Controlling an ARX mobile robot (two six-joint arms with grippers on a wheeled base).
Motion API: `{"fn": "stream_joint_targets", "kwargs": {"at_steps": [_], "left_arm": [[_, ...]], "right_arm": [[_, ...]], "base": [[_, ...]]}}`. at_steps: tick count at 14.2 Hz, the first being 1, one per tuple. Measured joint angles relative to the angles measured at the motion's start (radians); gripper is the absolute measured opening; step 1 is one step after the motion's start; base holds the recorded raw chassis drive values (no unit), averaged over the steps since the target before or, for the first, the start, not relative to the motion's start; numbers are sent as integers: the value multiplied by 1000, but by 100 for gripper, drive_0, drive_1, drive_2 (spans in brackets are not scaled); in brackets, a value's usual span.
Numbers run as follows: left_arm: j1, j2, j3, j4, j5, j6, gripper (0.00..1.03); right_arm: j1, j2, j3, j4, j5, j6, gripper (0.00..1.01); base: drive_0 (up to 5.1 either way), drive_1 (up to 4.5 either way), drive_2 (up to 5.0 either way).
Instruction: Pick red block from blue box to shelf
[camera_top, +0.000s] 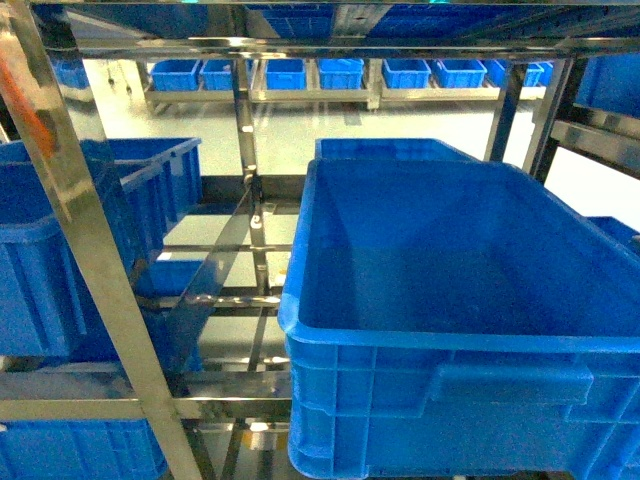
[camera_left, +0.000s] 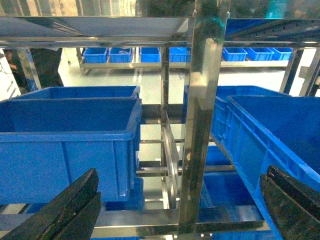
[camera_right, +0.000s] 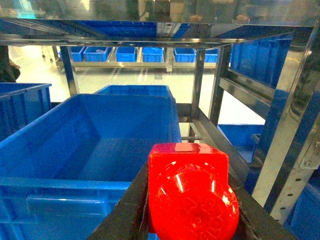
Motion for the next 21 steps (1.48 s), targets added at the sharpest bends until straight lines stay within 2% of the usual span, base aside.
{"fn": "stream_joint_targets", "kwargs": {"at_steps": [1,2,3,5,9,11,12,13,14,15,17,19,20,21], "left_arm": [[0,0,0,0,0,0,98],[0,0,0,0,0,0,98],[0,0,0,0,0,0,98],[0,0,0,-1,0,0,98],[0,0,0,-1,0,0,98],[0,0,0,-1,0,0,98],[0,0,0,-1,0,0,98],[0,0,0,-1,0,0,98],[0,0,0,-1,0,0,98],[0,0,0,-1,0,0,98],[0,0,0,-1,0,0,98],[0,0,0,-1,0,0,98],[0,0,0,-2,0,0,98],[0,0,0,-1,0,0,98]], "right_arm": [[7,9,10,-49,15,-11,29],[50,106,58,-156,70,-42,29],[54,198,65,-105,52,-45,29],[50,322,66,48,48,-46,29],[59,508,82,229,41,-38,29],[95,883,153,554,26,-12,29],[122,1075,218,707,27,12,29],[145,1227,281,806,37,30,29],[174,1389,367,848,45,55,29],[203,1534,444,852,47,75,36],[251,1720,529,921,102,101,61],[263,1630,467,939,129,106,85],[264,1520,396,942,141,105,97],[271,1391,303,897,140,104,98]], "base": [[0,0,0],[0,0,0],[0,0,0],[0,0,0],[0,0,0],[0,0,0],[0,0,0],[0,0,0],[0,0,0],[0,0,0],[0,0,0],[0,0,0],[0,0,0],[0,0,0]]}}
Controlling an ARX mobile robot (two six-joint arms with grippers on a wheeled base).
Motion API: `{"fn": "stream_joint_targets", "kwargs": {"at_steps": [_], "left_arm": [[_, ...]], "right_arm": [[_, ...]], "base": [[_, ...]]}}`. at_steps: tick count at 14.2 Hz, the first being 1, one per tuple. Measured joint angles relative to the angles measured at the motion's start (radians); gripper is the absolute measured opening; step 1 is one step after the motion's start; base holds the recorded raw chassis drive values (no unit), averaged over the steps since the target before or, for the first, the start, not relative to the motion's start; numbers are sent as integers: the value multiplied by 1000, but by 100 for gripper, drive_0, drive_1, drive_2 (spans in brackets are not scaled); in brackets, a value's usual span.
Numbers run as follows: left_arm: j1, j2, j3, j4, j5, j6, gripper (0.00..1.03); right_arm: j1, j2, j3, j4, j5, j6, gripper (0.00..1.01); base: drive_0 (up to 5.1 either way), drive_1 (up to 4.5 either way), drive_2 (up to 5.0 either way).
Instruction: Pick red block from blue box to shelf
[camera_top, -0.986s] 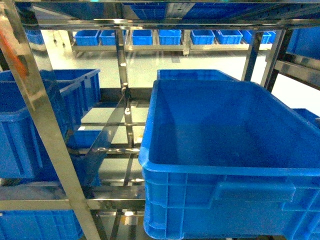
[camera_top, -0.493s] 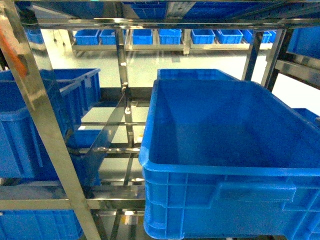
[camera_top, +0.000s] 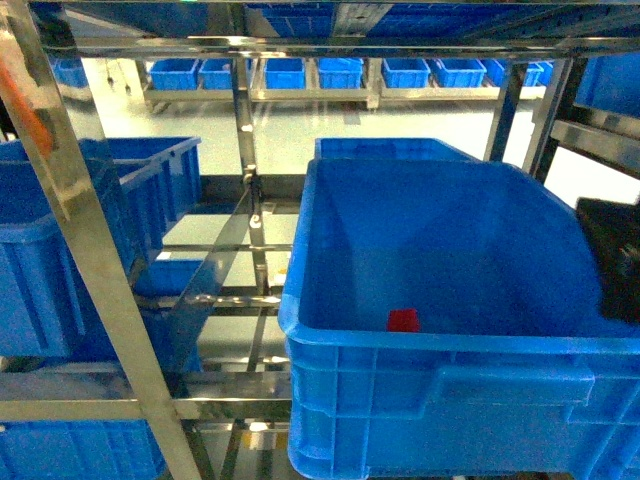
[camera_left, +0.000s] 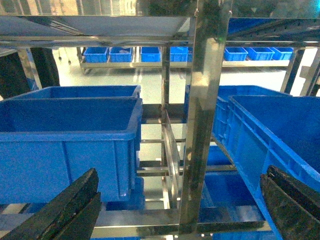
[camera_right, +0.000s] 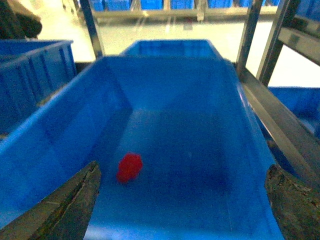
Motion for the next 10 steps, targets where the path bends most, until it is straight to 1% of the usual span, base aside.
{"fn": "stream_joint_targets", "kwargs": {"at_steps": [1,2,3,4,5,6,8,9,10], "left_arm": [[0,0,0,0,0,0,98],[0,0,0,0,0,0,98],[0,0,0,2,0,0,98],[0,0,0,1,0,0,98],[0,0,0,1,0,0,98],[0,0,0,1,0,0,98],[0,0,0,1,0,0,98],[0,0,0,1,0,0,98],[0,0,0,1,0,0,98]], "right_arm": [[19,-138,-114,-54,21,-24,97],[27,-222,-216,84,100,-63,85],[-14,-302,-228,99,110,-84,72],[-46,-370,-237,55,92,-91,60],[-71,-427,-262,-1,62,-97,47],[-90,-478,-279,-47,40,-102,36],[-132,-605,-291,-137,1,-103,10],[-150,-661,-299,-188,-14,-106,2],[-165,-714,-303,-239,-31,-106,2]], "base": [[0,0,0],[0,0,0],[0,0,0],[0,0,0],[0,0,0],[0,0,0],[0,0,0],[0,0,0],[0,0,0]]}}
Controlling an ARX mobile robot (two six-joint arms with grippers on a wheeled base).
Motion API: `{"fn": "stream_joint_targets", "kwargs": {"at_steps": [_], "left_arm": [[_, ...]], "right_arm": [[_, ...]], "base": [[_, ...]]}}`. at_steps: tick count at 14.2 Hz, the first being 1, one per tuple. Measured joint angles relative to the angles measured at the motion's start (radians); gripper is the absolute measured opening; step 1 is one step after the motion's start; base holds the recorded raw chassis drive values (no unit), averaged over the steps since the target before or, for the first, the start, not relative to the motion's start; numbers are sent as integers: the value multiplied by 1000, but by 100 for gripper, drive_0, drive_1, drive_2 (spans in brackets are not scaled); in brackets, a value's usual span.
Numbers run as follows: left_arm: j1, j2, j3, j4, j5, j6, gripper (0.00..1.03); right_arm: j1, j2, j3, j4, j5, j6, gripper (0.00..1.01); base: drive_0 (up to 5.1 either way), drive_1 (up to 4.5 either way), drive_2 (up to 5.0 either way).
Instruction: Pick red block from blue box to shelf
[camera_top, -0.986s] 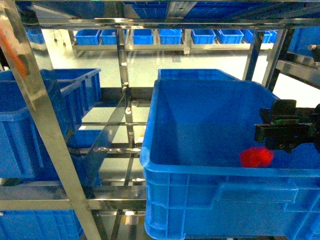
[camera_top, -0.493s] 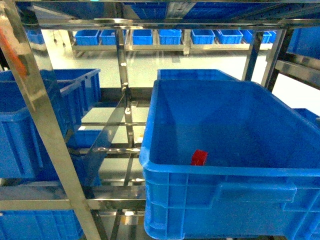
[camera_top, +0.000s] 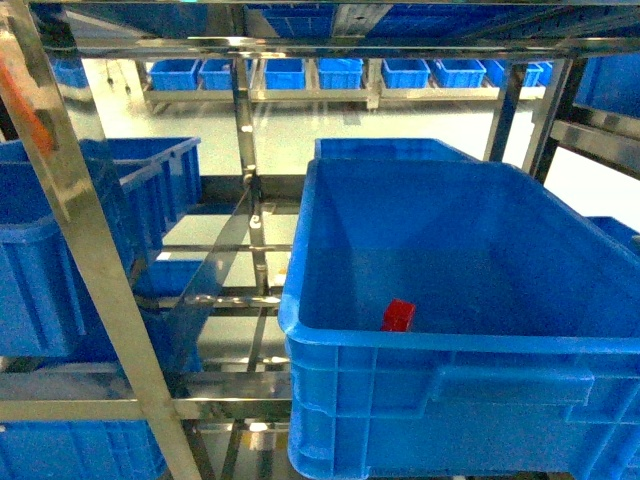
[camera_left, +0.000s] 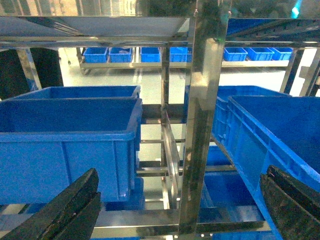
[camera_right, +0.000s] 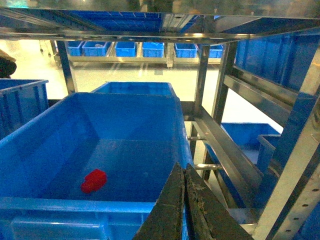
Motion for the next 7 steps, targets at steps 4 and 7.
{"fn": "stream_joint_targets", "kwargs": {"at_steps": [4,7], "left_arm": [[0,0,0,0,0,0,98],[0,0,0,0,0,0,98]], "right_arm": [[-107,-196,-1,-171,-108,-1,2],[-106,-304,-1,-277,-108,-1,2]], "base": [[0,0,0],[0,0,0]]}}
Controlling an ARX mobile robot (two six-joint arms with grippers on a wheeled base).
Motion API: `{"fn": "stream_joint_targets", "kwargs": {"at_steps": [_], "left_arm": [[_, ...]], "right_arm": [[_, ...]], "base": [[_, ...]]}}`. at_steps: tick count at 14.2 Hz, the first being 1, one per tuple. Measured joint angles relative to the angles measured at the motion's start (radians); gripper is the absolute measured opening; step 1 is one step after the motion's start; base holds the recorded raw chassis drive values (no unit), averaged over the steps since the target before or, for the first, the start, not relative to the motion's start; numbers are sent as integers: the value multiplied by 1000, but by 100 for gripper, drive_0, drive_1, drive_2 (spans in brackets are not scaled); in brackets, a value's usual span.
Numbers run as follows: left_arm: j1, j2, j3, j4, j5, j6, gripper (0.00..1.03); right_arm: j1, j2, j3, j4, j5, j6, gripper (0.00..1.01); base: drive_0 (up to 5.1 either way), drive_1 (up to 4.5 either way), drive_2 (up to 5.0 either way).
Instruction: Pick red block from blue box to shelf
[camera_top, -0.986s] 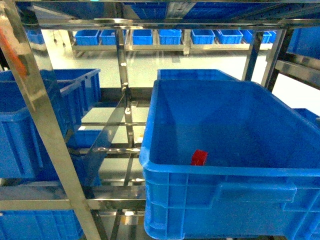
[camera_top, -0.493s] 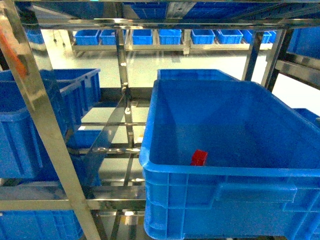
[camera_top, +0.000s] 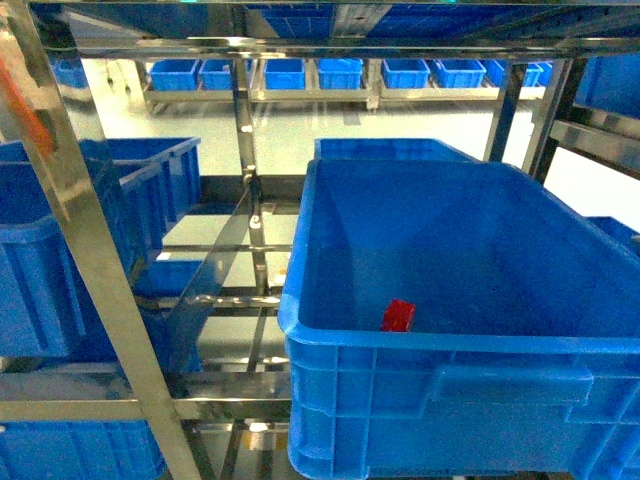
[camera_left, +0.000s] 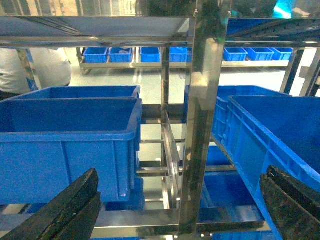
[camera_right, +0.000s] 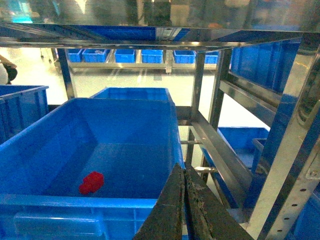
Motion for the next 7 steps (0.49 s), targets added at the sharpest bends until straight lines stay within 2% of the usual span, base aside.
{"fn": "stream_joint_targets", "kwargs": {"at_steps": [7], "left_arm": [[0,0,0,0,0,0,98]], "right_arm": [[0,-171,0,-170,0,0,2]], "base": [[0,0,0]]}}
